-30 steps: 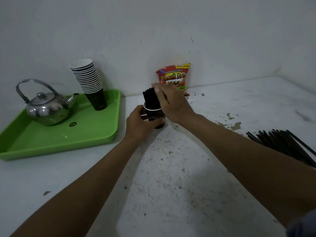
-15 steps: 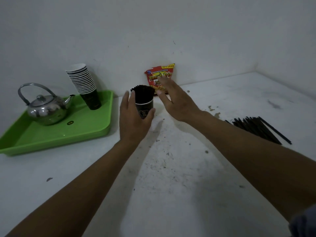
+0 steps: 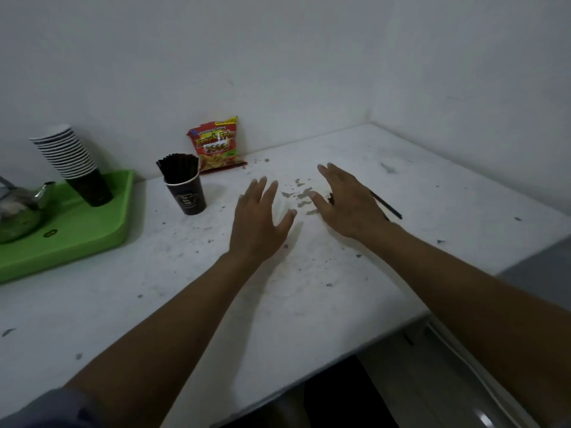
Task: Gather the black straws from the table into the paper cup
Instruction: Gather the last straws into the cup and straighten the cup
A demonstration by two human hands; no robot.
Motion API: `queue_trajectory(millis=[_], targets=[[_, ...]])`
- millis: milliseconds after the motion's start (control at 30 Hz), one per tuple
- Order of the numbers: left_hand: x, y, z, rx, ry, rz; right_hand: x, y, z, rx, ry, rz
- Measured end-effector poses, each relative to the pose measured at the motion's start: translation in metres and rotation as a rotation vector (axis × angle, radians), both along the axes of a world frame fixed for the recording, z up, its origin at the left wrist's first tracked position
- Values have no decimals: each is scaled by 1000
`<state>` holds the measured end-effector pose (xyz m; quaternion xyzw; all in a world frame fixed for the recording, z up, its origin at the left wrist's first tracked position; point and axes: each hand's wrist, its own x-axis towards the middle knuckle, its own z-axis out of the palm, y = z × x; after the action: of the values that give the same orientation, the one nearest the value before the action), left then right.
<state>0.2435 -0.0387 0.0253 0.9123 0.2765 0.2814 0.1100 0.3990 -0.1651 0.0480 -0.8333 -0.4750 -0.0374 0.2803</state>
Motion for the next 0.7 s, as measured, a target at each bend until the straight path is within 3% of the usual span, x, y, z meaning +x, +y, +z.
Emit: queue_trajectory(millis=[467, 700], targets=[[34, -28, -30, -110, 329, -42, 5, -35, -37, -90, -89, -143], [30, -32, -27, -98, 374, -43, 1, -28, -28, -94, -70, -147]])
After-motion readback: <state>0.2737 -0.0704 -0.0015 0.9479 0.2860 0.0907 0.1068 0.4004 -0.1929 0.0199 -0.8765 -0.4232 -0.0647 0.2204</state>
